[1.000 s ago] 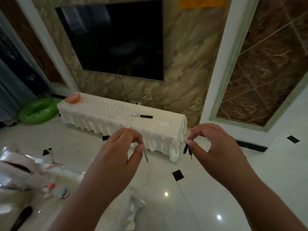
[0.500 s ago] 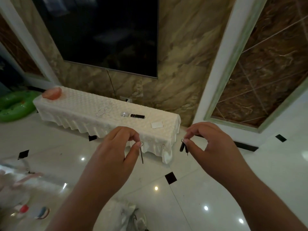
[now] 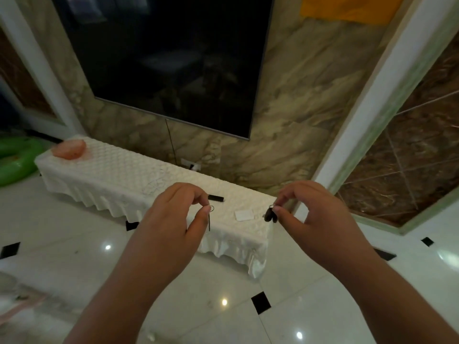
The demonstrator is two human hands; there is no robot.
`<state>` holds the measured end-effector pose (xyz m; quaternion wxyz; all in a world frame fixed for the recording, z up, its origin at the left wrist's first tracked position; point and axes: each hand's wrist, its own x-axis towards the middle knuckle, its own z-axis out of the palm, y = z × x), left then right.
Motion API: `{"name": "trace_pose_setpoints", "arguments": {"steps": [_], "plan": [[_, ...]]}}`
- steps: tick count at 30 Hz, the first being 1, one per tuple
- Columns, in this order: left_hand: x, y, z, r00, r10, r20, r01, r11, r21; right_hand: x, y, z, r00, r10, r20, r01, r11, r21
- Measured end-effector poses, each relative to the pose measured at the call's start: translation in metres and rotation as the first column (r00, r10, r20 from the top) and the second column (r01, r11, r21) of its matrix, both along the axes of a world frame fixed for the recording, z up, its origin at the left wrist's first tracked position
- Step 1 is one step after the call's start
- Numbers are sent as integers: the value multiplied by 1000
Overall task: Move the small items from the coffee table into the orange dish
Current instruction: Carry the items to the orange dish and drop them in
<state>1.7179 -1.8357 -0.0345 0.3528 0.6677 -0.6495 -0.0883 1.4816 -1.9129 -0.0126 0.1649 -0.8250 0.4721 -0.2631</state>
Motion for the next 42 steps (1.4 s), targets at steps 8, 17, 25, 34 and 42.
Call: {"name": "trace_pose_setpoints", "arguments": {"steps": [8,17,25,34,42], "plan": [[71,-7,-1,988,152,3,-152,988,1,98,-50,-2,988,154,-15,-153,988,22],[140,-16,1,901,433,38,-433,901,2,219,-113,-6,901,433,26,-434,898,70],[192,-55,12,745,659,106,-666,745,44,329,-194,-5,741,670,47,-672,736,81],[233,-93,5,561,825,70,-828,559,55,430,-255,-24,544,838,24,-832,536,146],[290,-77,-16,440,895,76,-896,433,94,524,-242,-54,408,913,-27,-899,406,166]]}}
